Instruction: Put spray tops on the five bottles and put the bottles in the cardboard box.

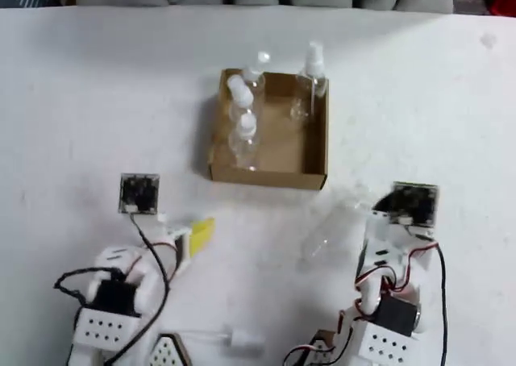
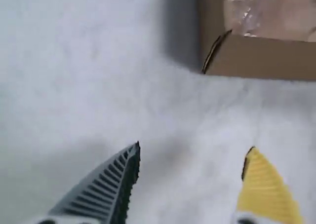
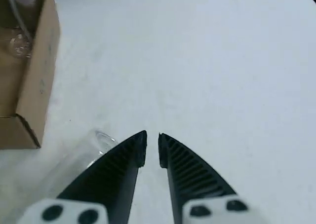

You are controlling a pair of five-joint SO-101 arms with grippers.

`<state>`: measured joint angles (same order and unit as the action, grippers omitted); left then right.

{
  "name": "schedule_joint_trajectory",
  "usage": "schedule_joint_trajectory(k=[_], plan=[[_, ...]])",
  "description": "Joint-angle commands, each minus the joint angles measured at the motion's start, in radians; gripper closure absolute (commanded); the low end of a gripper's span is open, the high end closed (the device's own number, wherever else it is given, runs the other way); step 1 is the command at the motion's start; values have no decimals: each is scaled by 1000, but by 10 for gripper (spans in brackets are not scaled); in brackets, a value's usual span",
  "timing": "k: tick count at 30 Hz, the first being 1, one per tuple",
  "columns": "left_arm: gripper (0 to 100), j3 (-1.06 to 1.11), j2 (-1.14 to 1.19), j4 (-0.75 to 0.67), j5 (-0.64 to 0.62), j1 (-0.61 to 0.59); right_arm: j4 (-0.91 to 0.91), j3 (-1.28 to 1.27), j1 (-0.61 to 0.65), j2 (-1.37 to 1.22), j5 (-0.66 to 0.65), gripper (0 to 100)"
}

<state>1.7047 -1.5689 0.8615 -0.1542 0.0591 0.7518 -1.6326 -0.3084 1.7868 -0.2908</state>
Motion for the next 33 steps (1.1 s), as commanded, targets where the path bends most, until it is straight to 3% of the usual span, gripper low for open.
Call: schedule_joint_trajectory(k=[1, 10, 18, 22, 29, 33], plan=[[698, -5, -134, 153, 123, -10, -4, 123, 93, -1, -86, 981], [698, -5, -174, 201, 143, -10, 194, 316, 176, -54, -278, 979], [698, -5, -174, 201, 143, -10, 229, 532, 208, -572, -503, 978], [698, -5, -174, 201, 143, -10, 286, 683, 211, -849, -755, 976], [698, -5, -174, 201, 143, -10, 622, 914, 206, -1165, -1373, 887], [698, -5, -174, 201, 143, -10, 728, 996, 216, -1224, -1504, 801]])
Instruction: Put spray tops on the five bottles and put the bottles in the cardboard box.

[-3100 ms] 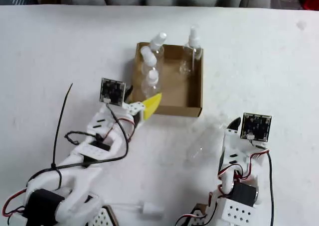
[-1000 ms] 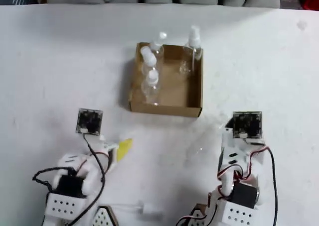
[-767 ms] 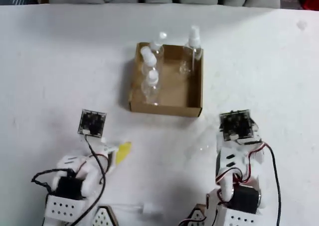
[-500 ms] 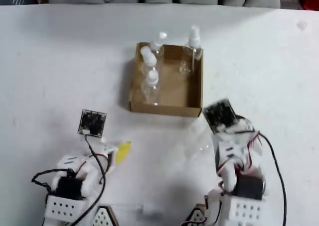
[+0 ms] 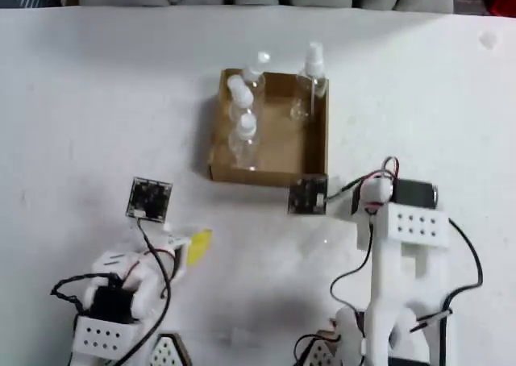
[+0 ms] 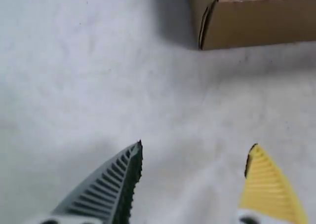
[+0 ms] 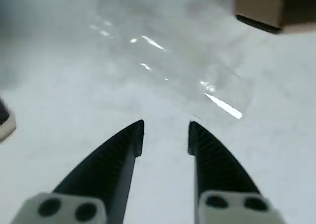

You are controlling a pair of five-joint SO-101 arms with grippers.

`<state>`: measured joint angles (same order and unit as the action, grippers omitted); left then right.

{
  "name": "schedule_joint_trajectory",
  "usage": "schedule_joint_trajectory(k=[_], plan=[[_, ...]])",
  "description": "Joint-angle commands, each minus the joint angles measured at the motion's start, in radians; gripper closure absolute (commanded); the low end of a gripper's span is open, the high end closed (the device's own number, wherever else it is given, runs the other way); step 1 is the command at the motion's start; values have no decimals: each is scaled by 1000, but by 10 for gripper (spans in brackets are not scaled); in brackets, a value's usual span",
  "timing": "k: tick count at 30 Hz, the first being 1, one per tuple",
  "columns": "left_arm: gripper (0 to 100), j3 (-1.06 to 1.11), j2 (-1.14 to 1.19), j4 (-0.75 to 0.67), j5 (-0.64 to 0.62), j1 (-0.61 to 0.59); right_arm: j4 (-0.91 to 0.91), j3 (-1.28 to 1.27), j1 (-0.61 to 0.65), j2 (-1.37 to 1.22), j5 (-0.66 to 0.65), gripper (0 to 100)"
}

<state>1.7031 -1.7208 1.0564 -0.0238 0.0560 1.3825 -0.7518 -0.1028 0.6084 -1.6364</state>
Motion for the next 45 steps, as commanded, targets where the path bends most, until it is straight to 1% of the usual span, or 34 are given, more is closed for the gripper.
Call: schedule_joint_trajectory(k=[1, 6, 11, 15, 20, 25, 36, 39, 43, 44, 45], plan=[[698, -3, -22, 6, 12, -7, 105, 130, 21, -58, -173, 788], [698, -3, -22, 8, 14, -7, 110, 144, 71, -114, -229, 769], [695, -3, -22, 8, 15, -7, 74, 147, 157, -179, -229, 769], [695, -3, -22, 6, 77, -7, 30, 146, 186, -208, -229, 769], [696, -3, -22, 8, 80, -7, -1, 140, 180, -272, -235, 769], [695, -3, -22, 8, 81, -7, -74, 140, 174, -381, -233, 769], [695, -3, -22, 8, 83, -7, -191, 138, 110, -524, -227, 773], [695, -3, -22, 8, 83, -7, -206, 141, 77, -544, -227, 828], [695, -3, -24, 6, 83, -7, -211, 147, 8, -529, -227, 967], [695, -3, -24, 6, 83, -7, -222, 146, -12, -515, -226, 989], [695, -3, -24, 6, 83, -7, -231, 146, -38, -499, -224, 981]])
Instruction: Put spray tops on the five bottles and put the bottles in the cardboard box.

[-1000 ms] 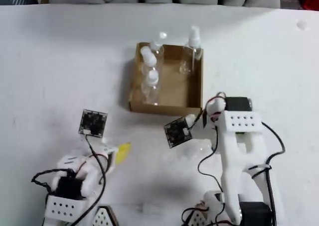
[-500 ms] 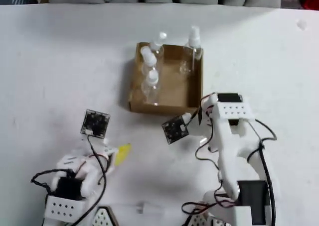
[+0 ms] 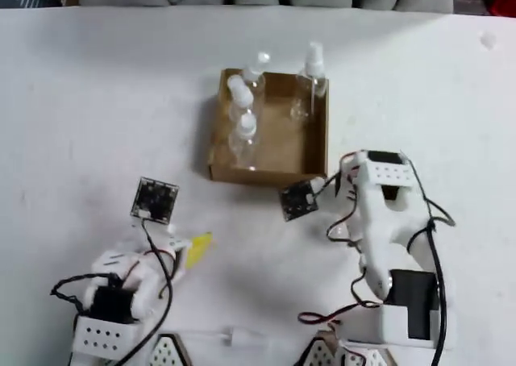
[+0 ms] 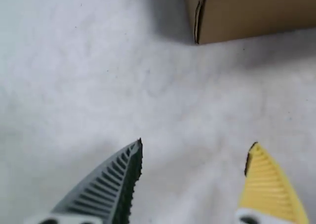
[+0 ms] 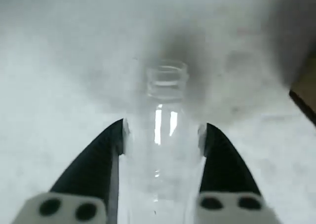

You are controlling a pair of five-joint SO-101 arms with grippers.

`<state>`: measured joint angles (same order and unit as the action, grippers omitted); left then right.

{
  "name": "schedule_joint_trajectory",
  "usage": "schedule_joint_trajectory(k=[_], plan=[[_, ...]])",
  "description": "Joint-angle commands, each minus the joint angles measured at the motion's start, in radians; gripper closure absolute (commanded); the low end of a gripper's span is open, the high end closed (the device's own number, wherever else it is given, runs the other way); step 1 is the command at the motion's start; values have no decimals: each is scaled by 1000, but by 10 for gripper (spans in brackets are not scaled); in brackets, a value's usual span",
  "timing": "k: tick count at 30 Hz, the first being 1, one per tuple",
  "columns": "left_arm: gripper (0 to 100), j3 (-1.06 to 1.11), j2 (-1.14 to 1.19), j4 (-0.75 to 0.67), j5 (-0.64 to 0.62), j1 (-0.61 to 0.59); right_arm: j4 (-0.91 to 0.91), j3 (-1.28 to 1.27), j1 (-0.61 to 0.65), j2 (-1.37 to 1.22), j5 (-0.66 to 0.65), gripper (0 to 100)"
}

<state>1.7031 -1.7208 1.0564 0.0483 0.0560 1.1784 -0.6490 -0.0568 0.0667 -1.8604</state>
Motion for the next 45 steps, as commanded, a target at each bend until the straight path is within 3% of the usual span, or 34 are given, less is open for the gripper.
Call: schedule_joint_trajectory(k=[1, 5, 16, 19, 23, 29, 36, 45], plan=[[695, -3, -24, 6, 11, -7, -35, 43, -111, 61, 12, 971], [695, -5, -24, 6, 11, -7, -94, 38, -217, 142, 175, 982], [695, -5, -24, 6, 11, -7, -163, 43, -611, 219, 842, 982], [695, -5, -24, 6, 11, -7, -163, 35, -713, 217, 945, 982], [697, -5, -24, 6, 11, -7, -163, 35, -769, 217, 961, 978], [697, -5, -24, 8, 11, -7, -234, -18, -750, 217, 956, 969], [697, -5, -24, 8, 11, -7, -374, -144, -690, 217, 962, 739], [696, -5, -24, 8, 11, -7, -383, -98, -657, 220, 954, 745]])
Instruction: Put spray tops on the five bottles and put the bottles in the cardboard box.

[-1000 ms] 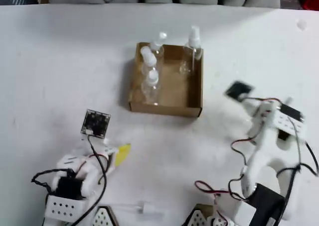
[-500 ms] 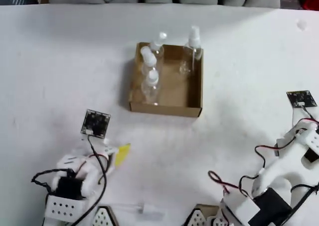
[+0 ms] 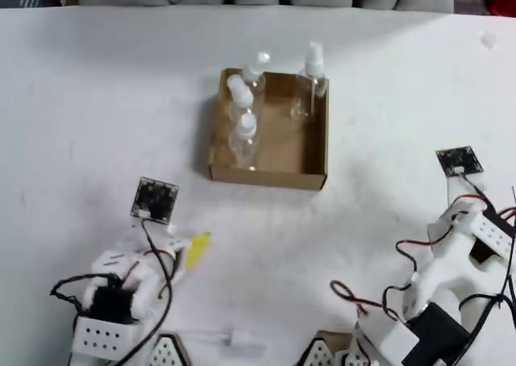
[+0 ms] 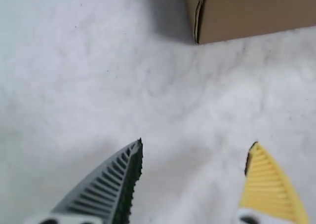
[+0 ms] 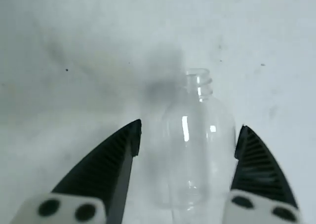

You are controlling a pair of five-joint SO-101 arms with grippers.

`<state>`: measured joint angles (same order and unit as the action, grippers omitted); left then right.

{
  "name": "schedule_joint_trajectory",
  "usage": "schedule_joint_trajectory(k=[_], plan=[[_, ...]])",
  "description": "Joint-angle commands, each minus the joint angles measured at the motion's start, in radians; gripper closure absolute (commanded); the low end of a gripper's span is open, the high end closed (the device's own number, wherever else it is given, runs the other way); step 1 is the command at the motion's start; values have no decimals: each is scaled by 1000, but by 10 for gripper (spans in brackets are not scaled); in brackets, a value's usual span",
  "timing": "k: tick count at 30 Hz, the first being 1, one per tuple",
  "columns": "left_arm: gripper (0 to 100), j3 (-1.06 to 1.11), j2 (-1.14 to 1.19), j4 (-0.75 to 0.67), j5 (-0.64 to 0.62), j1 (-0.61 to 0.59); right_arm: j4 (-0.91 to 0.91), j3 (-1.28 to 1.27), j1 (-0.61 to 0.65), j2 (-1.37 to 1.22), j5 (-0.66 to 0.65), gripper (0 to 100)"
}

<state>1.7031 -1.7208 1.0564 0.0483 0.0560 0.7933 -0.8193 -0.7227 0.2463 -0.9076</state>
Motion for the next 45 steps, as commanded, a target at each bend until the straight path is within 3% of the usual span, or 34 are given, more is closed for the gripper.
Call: schedule_joint_trajectory(k=[1, 8, 18, 27, 37, 45], plan=[[695, -5, -24, 8, 11, -7, 16, 87, 5, 41, 2, 745], [695, -5, -24, 8, 11, -7, 231, 219, -54, 47, -192, 745], [695, -5, -24, 8, 11, -7, 153, 230, -168, 39, -417, 744], [695, -5, -24, 8, 11, -7, 147, 219, -136, 8, -407, 744], [695, -5, -24, 8, 11, -7, 236, 471, -111, -275, -404, 744], [695, -5, -24, 8, 11, -7, 243, 522, -117, -384, -400, 745]])
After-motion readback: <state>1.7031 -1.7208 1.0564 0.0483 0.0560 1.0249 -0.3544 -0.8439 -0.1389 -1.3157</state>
